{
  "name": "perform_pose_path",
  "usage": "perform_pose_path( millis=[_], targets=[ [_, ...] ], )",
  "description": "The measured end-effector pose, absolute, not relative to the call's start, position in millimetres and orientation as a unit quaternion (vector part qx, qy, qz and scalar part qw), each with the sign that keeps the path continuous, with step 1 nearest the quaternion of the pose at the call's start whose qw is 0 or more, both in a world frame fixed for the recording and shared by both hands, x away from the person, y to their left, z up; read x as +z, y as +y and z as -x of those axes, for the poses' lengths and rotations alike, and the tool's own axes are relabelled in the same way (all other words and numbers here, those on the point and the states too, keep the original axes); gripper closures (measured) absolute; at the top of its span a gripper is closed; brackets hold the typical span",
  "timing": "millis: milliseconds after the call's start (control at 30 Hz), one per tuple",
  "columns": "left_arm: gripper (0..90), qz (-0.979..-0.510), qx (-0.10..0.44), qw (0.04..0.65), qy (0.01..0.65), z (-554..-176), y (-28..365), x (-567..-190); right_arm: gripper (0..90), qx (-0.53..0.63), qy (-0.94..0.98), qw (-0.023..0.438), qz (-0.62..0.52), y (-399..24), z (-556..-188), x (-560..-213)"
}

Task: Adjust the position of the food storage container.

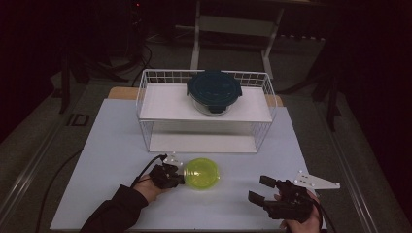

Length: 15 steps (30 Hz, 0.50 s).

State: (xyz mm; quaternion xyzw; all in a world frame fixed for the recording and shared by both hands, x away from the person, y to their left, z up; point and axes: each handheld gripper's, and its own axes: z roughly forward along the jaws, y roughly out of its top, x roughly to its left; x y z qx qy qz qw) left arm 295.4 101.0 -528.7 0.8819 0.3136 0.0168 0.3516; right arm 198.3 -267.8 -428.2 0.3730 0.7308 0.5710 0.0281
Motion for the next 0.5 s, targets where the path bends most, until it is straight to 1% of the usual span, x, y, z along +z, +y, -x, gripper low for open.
perform_pose_path(
  millis=[500],
  targets=[
    [88.4,-0.883,0.011,0.359,0.303,-303,82,-527,17.7,0.569,0.732,0.024,-0.374,-267,-199,-431]
  ],
)
